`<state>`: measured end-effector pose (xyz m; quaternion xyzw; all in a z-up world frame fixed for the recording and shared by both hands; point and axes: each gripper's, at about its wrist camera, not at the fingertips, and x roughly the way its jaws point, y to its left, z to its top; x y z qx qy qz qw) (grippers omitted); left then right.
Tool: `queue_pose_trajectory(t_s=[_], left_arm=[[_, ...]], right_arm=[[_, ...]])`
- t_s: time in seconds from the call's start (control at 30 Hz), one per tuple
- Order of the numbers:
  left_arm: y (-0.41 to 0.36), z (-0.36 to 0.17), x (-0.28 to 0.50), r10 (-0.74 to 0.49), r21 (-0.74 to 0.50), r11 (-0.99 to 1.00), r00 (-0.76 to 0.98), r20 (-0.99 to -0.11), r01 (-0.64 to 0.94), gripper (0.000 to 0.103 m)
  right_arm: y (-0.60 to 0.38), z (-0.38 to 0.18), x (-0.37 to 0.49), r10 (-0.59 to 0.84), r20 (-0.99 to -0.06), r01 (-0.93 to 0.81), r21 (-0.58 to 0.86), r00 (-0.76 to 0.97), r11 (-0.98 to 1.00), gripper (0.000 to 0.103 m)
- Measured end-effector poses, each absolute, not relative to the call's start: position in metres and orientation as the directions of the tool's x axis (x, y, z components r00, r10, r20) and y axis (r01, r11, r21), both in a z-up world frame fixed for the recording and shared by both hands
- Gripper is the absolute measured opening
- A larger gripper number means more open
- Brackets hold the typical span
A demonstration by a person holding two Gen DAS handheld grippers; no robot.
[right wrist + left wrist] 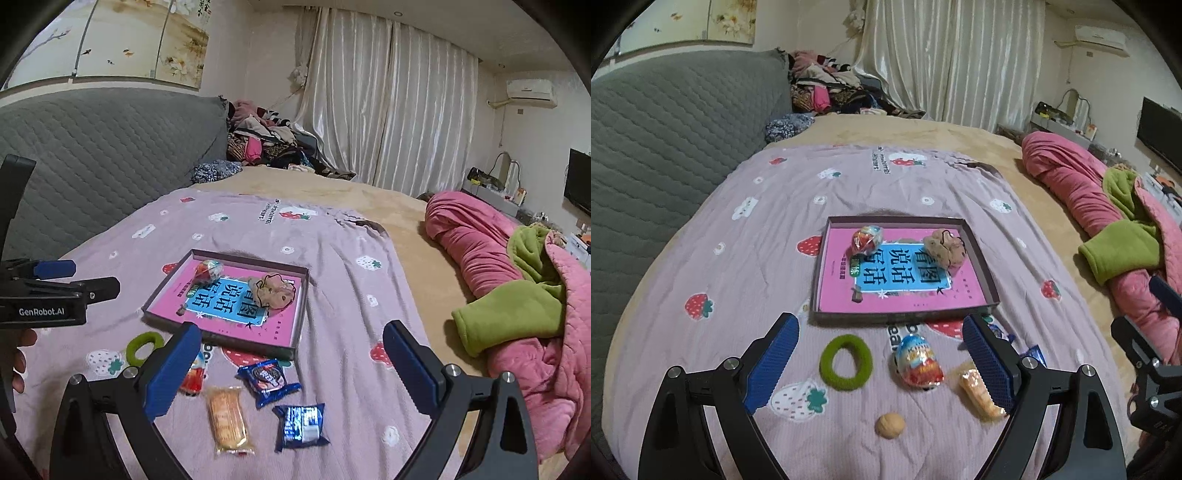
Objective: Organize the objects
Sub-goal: 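Withdraw both tools from the tray and move toward the walnut and snacks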
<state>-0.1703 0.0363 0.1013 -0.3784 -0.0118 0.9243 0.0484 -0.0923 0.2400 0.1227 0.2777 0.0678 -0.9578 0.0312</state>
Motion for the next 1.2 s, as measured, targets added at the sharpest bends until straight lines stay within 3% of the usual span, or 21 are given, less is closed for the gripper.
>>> queue_pose_trajectory(t_s=[0.77, 1.2], left_arm=[[0.062, 0.098, -0.083, 0.038, 0.017, -0.998, -0.767, -0.641, -0.063, 0.091], [0.058, 0.076, -0.071, 0.032, 0.015, -0.998, -0.76, -0.649, -0.055, 0.091]], right_arm=[[0.273, 0.112, -0.026, 0.017, -0.53, 0.064, -0.135, -0.848, -0.989, 0.1], [0.276, 0.095, -0.022, -0.002, -0.529, 0.075, -0.117, -0.849, -0.99, 0.1]])
